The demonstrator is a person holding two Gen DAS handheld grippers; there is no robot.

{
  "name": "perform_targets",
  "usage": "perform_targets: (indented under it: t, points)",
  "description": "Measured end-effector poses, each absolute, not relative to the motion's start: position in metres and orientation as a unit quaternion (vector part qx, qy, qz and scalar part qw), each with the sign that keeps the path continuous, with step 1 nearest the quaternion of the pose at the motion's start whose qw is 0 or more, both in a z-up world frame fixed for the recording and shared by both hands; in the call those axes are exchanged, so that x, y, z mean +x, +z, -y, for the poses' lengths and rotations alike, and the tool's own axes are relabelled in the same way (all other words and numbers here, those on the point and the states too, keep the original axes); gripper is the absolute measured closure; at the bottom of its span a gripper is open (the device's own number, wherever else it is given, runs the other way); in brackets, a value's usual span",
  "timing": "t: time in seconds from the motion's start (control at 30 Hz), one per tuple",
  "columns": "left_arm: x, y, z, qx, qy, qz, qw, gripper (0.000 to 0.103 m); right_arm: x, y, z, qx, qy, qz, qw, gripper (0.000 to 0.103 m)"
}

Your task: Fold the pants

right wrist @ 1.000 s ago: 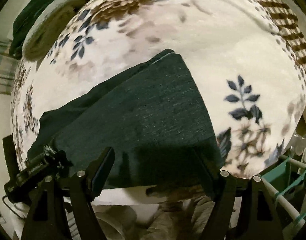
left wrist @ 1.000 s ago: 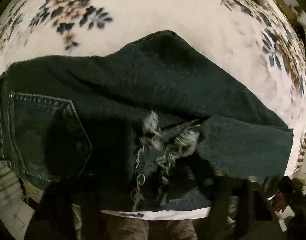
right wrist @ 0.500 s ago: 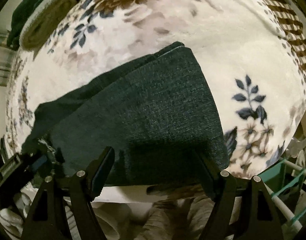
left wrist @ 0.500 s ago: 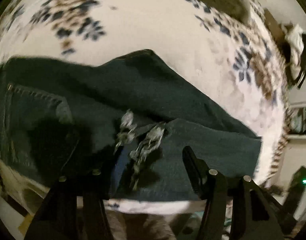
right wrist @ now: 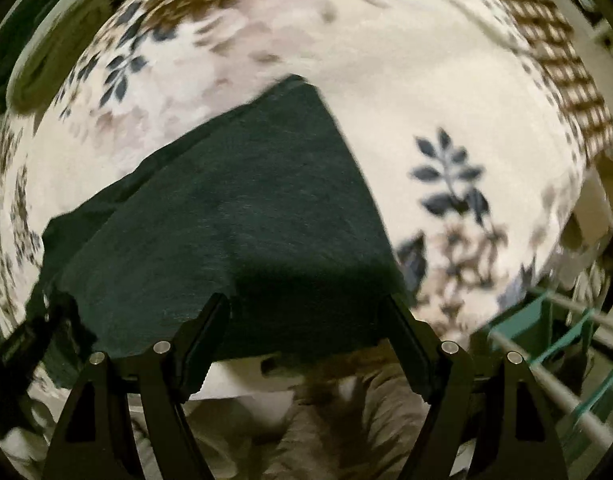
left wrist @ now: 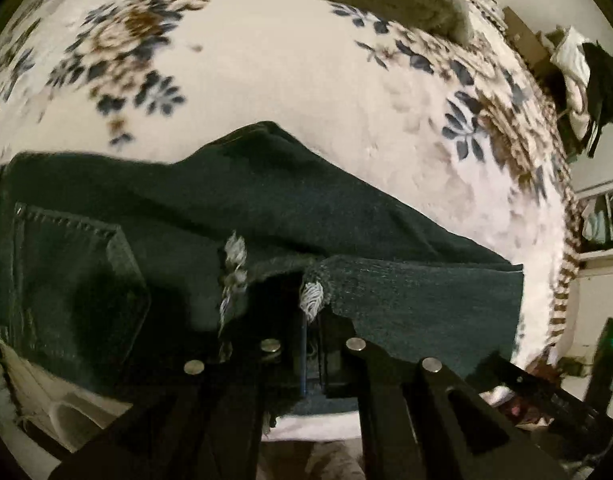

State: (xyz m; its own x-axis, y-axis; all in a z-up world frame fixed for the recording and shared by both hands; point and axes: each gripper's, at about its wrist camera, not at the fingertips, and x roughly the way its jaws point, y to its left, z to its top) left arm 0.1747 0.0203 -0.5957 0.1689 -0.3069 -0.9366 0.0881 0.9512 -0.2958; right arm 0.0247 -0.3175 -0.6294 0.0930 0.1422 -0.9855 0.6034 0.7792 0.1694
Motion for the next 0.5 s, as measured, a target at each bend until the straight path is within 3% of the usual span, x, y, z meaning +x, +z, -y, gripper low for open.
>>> perform_targets:
  t: [0.33,0.5]
  points:
    - [0.181,-0.618,-0.046,-0.114,-0.098,-0.654,0.742,0.101,0.000,-0.644,0.331,0.318,-0.167,-0.664,0.656,0.023]
    - [0.184,-0.627,-0.050,-0.135,-0.096,-0.678,0.716,0.094,-0.008,-0.649,0.338,0.350,-0.162,-0.658,0.647,0.023]
